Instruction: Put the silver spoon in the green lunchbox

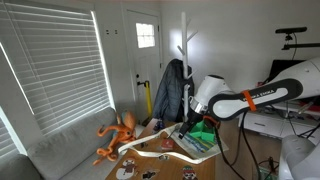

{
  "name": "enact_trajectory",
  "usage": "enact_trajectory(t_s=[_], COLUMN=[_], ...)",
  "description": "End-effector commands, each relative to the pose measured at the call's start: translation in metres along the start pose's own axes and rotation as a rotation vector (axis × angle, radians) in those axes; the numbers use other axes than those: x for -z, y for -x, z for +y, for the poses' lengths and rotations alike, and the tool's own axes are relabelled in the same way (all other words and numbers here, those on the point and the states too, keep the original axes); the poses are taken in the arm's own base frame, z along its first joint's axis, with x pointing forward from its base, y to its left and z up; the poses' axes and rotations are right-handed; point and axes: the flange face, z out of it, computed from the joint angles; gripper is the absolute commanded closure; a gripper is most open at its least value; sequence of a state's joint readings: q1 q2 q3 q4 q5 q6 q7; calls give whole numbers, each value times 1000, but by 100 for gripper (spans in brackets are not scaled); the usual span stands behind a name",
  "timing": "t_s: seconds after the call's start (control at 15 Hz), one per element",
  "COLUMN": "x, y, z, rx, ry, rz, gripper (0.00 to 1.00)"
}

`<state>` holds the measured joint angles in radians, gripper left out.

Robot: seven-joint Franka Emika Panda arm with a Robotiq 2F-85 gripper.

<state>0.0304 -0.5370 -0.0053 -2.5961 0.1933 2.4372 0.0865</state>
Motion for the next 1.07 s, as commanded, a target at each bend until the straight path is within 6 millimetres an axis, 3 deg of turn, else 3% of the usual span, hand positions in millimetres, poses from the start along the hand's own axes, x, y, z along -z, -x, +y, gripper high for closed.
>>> enact_trajectory(t_s=[0.0, 0.2, 0.4, 0.6, 0.8, 1.0], x=[-13, -23, -38, -67, -91, -91], y=[-42, -76, -108, -124, -124, -121], z=[24, 58, 102, 131, 140, 138], rx=[-45, -36, -203, -348, -497, -650], ry=[0, 63, 165, 244, 306, 326], rz=[-11, -26, -32, -44, -79, -81], gripper=[0, 0, 0, 0, 0, 0])
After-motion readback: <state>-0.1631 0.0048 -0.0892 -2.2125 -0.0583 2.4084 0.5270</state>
